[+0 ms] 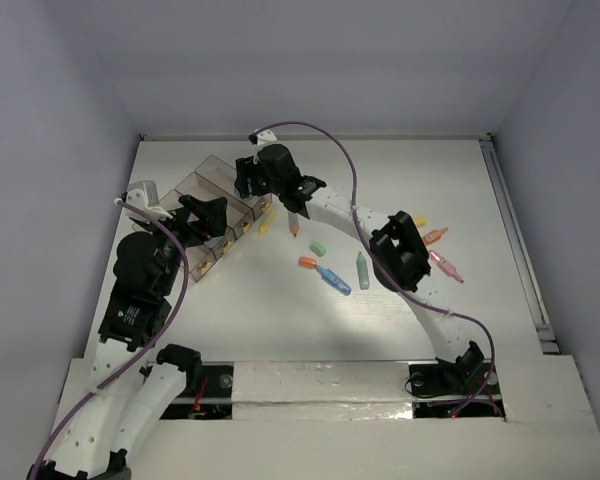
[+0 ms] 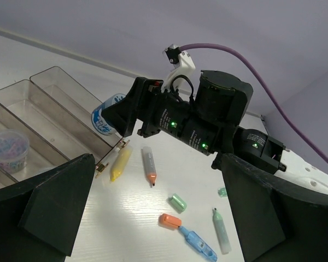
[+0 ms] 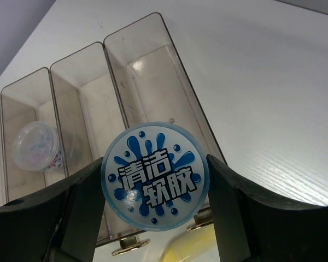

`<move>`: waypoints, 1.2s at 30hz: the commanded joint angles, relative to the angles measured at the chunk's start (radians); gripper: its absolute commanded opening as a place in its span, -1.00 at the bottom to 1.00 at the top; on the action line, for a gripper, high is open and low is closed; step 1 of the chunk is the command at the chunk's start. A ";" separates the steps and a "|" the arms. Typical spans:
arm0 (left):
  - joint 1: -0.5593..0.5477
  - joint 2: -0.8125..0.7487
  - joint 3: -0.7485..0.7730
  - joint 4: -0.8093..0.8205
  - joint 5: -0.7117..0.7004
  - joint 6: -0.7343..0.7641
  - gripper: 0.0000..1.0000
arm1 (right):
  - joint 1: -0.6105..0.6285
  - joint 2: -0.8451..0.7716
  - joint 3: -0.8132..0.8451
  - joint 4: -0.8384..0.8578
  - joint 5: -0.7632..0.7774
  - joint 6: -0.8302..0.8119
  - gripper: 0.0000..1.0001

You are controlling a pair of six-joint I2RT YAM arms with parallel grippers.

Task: Sort the stationery into containers
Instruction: Place the stationery in the storage box, then pick up the pen from the center of the board.

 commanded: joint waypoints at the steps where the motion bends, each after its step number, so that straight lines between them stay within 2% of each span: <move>1: 0.004 -0.010 -0.006 0.055 0.012 0.011 0.98 | -0.003 -0.010 0.051 0.049 0.019 -0.012 -0.16; 7: 0.004 -0.009 -0.006 0.057 0.012 0.011 0.98 | -0.003 0.002 0.054 0.048 0.042 -0.018 -0.15; 9: 0.004 -0.010 -0.006 0.055 0.012 0.011 0.98 | -0.003 0.011 0.071 0.031 0.038 -0.020 -0.08; 10: 0.004 -0.010 -0.006 0.055 0.012 0.011 0.98 | -0.003 0.015 0.072 0.029 0.036 -0.020 0.00; 11: 0.004 -0.010 -0.006 0.057 0.012 0.013 0.98 | -0.003 0.016 0.074 0.031 0.032 -0.016 0.31; 13: 0.004 -0.009 -0.006 0.057 0.009 0.013 0.98 | -0.003 0.013 0.074 0.037 0.010 -0.012 0.61; 14: 0.004 -0.009 -0.006 0.055 0.009 0.013 0.98 | -0.003 0.009 0.074 0.040 0.000 -0.009 0.82; 16: 0.004 -0.009 -0.006 0.055 0.003 0.014 0.98 | -0.003 -0.011 0.075 0.052 -0.022 -0.003 0.98; 21: 0.004 -0.003 -0.007 0.055 0.000 0.016 0.98 | -0.003 -0.091 0.034 0.069 -0.030 -0.009 1.00; 24: 0.004 0.003 -0.008 0.055 0.006 0.020 0.98 | -0.003 -0.204 -0.111 0.159 -0.017 -0.013 1.00; 26: 0.004 0.009 -0.009 0.057 0.012 0.025 0.98 | -0.003 -0.326 -0.297 0.209 0.004 -0.015 0.91; 28: 0.004 0.017 -0.012 0.063 0.023 0.027 0.98 | -0.003 -0.448 -0.426 0.271 0.059 -0.019 0.70; 29: 0.004 0.020 -0.015 0.066 0.032 0.031 0.98 | -0.003 -0.487 -0.548 0.285 0.079 -0.020 0.10; 30: 0.004 0.026 -0.021 0.071 0.040 0.033 0.98 | -0.003 -0.520 -0.604 0.301 0.117 -0.018 -0.28; 32: 0.004 0.037 -0.023 0.078 0.069 0.037 0.98 | -0.003 -0.614 -0.703 0.301 0.150 -0.012 -0.80; 34: 0.004 0.057 -0.020 0.078 0.107 0.039 0.98 | -0.012 -0.659 -0.825 0.278 0.188 0.005 -0.88; 36: 0.004 0.074 -0.021 0.078 0.130 0.039 0.98 | -0.022 -0.701 -0.914 0.255 0.174 0.042 -0.77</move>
